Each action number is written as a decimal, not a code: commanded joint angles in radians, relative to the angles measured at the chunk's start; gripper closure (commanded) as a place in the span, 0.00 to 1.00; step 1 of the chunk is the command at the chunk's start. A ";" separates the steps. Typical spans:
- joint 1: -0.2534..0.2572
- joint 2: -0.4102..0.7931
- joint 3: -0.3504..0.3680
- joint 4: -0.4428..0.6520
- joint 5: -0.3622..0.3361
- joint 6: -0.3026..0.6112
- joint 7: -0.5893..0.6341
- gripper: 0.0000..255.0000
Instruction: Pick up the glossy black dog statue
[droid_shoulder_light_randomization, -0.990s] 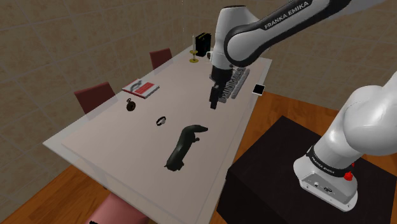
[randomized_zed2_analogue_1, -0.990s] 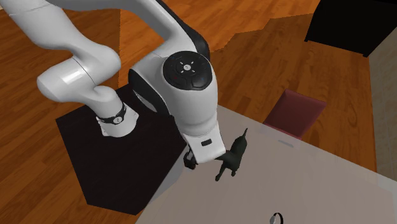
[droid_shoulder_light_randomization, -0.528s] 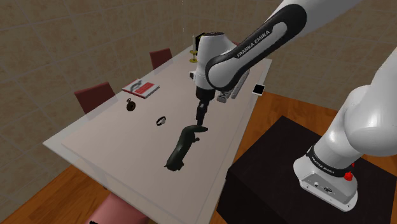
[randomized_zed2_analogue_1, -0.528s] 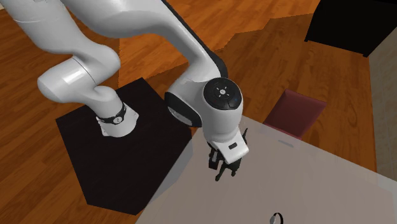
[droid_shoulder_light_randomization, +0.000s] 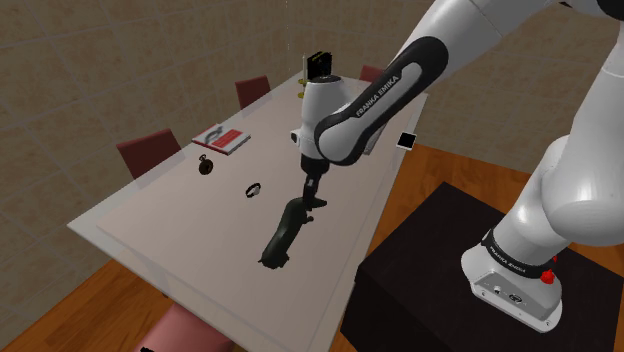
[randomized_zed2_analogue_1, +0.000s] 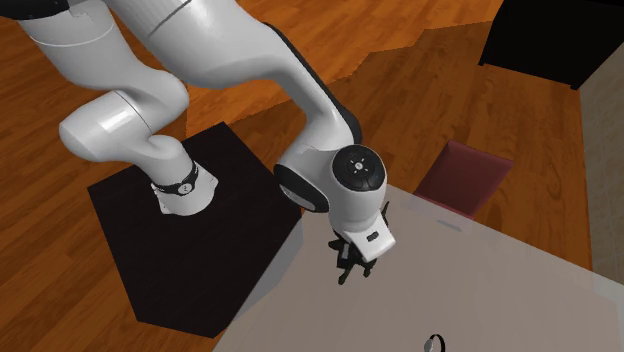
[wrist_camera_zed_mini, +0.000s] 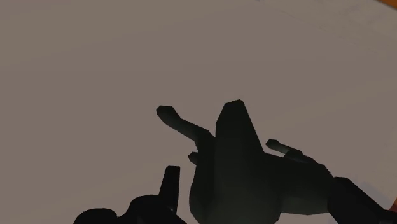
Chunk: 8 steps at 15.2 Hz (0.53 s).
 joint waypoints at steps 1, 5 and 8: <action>0.002 0.036 -0.002 0.001 -0.005 0.036 0.000 0.00; 0.002 0.035 -0.002 0.000 -0.004 0.035 -0.001 1.00; 0.002 0.035 -0.002 0.000 -0.004 0.035 0.000 1.00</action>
